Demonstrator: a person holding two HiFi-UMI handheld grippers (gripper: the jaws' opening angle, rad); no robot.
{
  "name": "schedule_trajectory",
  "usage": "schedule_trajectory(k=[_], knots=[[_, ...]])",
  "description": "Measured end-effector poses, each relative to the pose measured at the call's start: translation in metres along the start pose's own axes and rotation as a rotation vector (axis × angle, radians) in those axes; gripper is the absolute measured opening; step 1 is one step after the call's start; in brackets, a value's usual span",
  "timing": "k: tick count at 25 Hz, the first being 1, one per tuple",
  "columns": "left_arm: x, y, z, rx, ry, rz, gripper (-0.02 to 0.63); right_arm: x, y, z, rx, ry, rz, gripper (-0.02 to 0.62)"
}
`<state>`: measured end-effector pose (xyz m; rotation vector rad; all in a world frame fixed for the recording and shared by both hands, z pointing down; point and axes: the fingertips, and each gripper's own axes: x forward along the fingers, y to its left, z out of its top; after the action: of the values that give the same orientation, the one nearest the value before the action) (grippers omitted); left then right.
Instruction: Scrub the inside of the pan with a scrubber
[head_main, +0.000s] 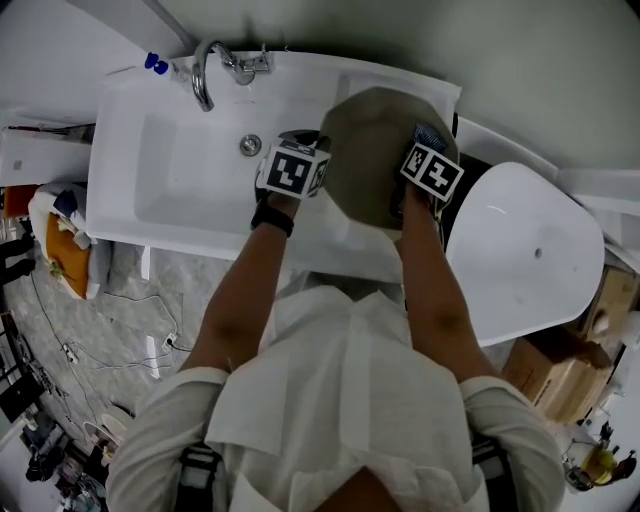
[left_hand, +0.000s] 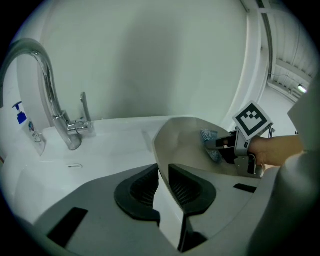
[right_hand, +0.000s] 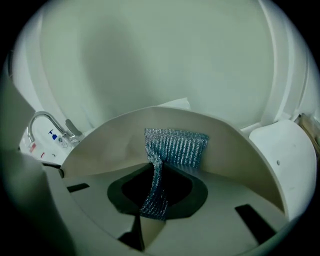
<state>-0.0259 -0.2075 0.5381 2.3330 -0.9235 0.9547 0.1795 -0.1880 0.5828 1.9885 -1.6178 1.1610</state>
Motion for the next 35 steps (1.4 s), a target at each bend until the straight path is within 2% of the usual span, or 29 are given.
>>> schedule_trajectory(k=[3, 5, 9, 13, 17, 20, 25, 30, 33, 35], knots=[[0.001, -0.001, 0.000, 0.002, 0.003, -0.008, 0.074, 0.013, 0.002, 0.003, -0.017, 0.006, 0.017, 0.048], [0.002, -0.001, 0.001, 0.005, 0.003, -0.010, 0.074, 0.025, 0.015, 0.011, -0.083, 0.015, 0.067, 0.048], [0.002, -0.002, 0.001, 0.004, 0.003, -0.013, 0.074, 0.044, 0.062, 0.016, -0.346, 0.064, 0.208, 0.049], [0.002, -0.001, 0.001, -0.007, 0.002, -0.016, 0.074, 0.044, 0.114, -0.005, -0.583, 0.130, 0.367, 0.051], [0.002, -0.001, 0.002, -0.014, -0.001, -0.007, 0.072, 0.030, 0.150, -0.036, -0.763, 0.198, 0.513, 0.051], [0.002, 0.000, 0.002, -0.018, -0.003, -0.002, 0.072, 0.014, 0.164, -0.060, -0.844, 0.256, 0.625, 0.049], [0.002, -0.001, 0.001, -0.029, -0.006, 0.022, 0.069, -0.023, 0.164, -0.106, -0.990, 0.438, 0.777, 0.049], [0.000, 0.000, 0.002, -0.033, 0.000, 0.038, 0.066, -0.065, 0.127, -0.145, -1.029, 0.749, 0.865, 0.049], [0.000, 0.001, 0.002, -0.031, 0.003, 0.041, 0.066, -0.080, 0.093, -0.154, -1.083, 0.911, 0.839, 0.049], [-0.001, 0.001, 0.002, -0.031, 0.006, 0.045, 0.066, -0.081, 0.068, -0.153, -1.140, 0.992, 0.762, 0.049]])
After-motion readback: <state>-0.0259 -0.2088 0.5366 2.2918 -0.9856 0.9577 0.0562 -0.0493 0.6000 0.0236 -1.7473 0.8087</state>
